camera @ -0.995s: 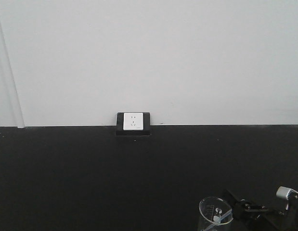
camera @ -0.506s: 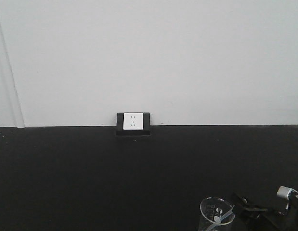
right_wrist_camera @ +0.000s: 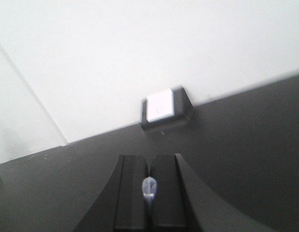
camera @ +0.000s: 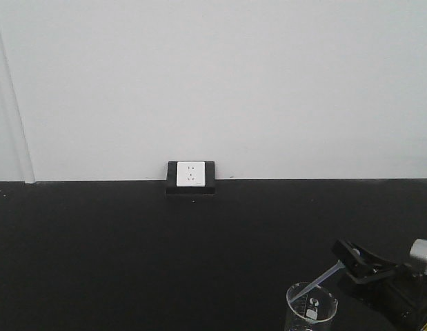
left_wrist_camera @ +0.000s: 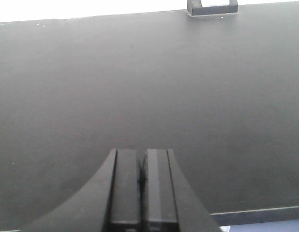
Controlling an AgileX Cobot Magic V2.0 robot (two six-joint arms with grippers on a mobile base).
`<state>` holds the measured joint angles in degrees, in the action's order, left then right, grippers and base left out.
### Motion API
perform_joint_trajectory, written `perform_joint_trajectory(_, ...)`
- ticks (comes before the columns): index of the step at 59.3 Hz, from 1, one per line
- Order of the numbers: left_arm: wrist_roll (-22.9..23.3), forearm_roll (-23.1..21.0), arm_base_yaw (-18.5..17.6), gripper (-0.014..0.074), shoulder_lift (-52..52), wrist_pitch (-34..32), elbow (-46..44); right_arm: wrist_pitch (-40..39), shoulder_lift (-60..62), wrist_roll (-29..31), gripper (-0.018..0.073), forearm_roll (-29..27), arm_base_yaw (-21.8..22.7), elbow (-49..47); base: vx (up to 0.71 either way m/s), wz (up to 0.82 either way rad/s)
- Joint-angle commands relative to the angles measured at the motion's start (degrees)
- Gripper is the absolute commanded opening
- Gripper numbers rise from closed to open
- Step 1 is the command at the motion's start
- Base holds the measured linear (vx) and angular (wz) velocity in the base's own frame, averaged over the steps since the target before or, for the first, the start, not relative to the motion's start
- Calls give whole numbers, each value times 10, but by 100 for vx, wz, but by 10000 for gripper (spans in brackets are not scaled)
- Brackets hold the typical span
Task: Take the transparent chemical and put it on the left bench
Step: 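Grasp the transparent pipette with the right gripper and lift it from the beaker, then hold the pipette raised in the right gripper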
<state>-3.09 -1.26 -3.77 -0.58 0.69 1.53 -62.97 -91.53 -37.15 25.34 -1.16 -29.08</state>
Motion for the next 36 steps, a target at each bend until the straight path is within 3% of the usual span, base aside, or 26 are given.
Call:
perform_joint_trajectory(1, 4, 0, -1, -3, -11, -45, 9, 34, 84, 14, -3, 37, 1, -12, 0, 0)
perform_joint_trajectory(11, 4, 0, -1, -3, -11, -45, 9, 203, 221, 4, -3, 114, 1, -12, 0, 0)
perform_joint_trajectory(17, 4, 0, -1, -3, -11, -45, 9, 314, 301, -32, -3, 160, 1, -12, 0, 0)
perform_joint_trajectory(21, 4, 0, -1, -3, -11, -45, 9, 376, 361, -77, -3, 201, 1, -12, 0, 0)
perform_joint_trajectory(27, 4, 0, -1, -3, -11, -45, 9, 440, 435, -167, -3, 316, 1, -11, 0, 0)
perform_joint_trajectory(36, 4, 0, -1, -3, -11, -45, 9, 443, 518, -343, -3, 509, 1, 10, 0, 0)
